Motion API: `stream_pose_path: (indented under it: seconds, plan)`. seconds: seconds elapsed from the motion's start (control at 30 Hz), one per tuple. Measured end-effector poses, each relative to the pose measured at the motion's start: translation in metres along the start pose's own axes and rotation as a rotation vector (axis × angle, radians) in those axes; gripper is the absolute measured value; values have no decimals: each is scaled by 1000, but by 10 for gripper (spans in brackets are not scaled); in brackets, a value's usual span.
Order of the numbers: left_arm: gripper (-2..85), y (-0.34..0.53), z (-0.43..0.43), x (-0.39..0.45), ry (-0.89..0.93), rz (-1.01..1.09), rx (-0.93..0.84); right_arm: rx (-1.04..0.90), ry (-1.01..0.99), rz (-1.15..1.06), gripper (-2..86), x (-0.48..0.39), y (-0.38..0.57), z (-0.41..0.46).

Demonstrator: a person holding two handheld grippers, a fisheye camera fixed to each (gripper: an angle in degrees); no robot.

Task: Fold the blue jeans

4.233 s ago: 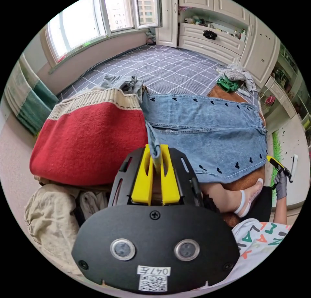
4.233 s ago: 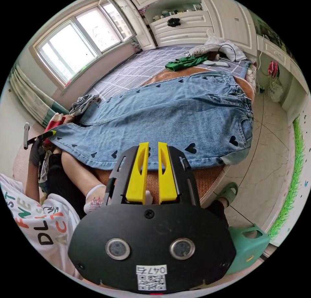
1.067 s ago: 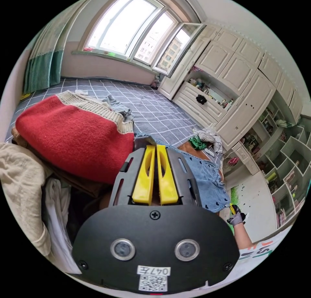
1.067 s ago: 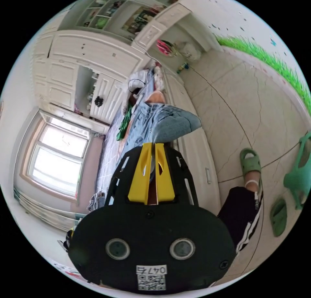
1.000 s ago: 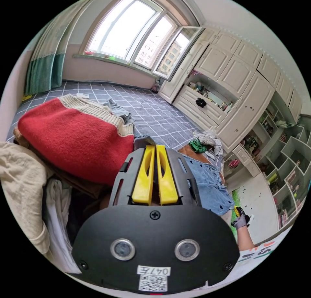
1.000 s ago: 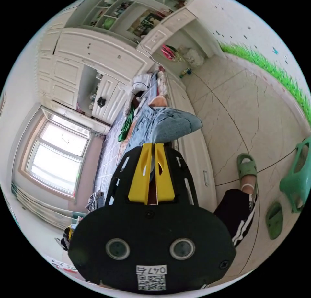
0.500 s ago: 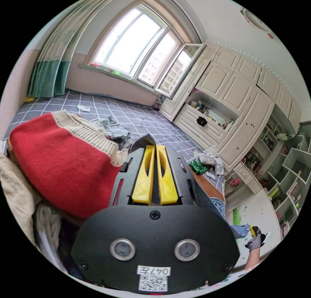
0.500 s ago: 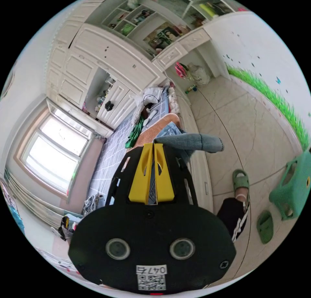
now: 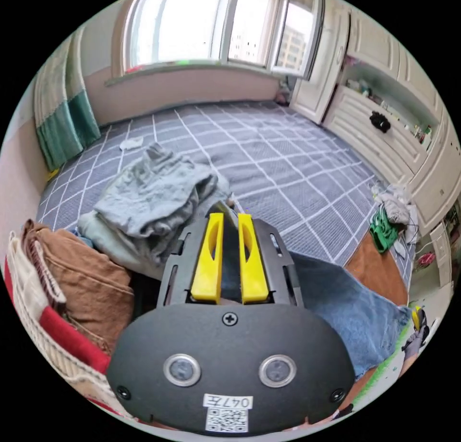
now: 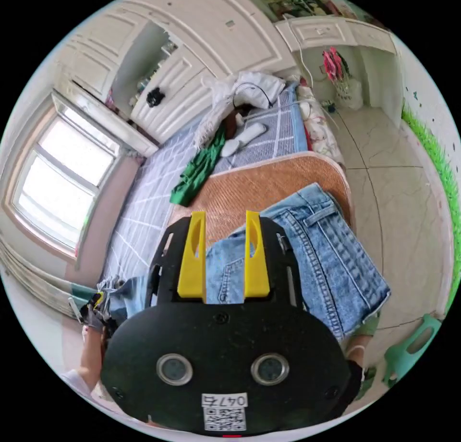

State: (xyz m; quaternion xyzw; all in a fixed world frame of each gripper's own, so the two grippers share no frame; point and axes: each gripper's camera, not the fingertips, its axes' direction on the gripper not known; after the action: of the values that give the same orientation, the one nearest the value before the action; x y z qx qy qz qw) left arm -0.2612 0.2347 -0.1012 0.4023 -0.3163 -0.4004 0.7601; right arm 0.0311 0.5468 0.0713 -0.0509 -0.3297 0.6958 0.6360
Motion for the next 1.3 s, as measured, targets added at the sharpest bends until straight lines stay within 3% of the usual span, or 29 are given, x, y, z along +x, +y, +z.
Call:
stream_pose_path:
  seconds: [0.07,0.13,0.23,0.3,0.43,0.6,0.67,0.83,0.97,1.1,1.3]
  plan:
    - [76,26,-1,8,71,17,2,6,-4,-119,71,-21,8,-14]
    - [78,71,-3,13,260,38,-79,-40,-6,-259,59,-44,27,-28]
    - [64,135,7,16,415,53,-204,-230,-93,-478,42,-96,86,-35]
    - [57,167,21,13,399,35,-269,-414,-81,-644,49,-154,143,-19]
    - [44,209,59,3,336,-11,-454,-500,78,-951,59,-245,203,10]
    - [55,251,76,6,286,9,-450,-592,316,-1197,19,-320,220,60]
    - [67,267,77,11,266,20,-449,-649,346,-1241,4,-330,221,62]
    - [71,318,78,20,188,-3,-446,-338,343,-1152,-5,-350,192,-34]
    - [70,344,71,24,225,-72,-346,-587,372,-1115,-5,-318,204,4]
    - [73,375,75,27,105,-143,-250,-574,352,-1036,-4,-315,194,-1]
    - [71,431,87,29,139,-189,-252,-554,249,-890,-4,-284,173,-23]
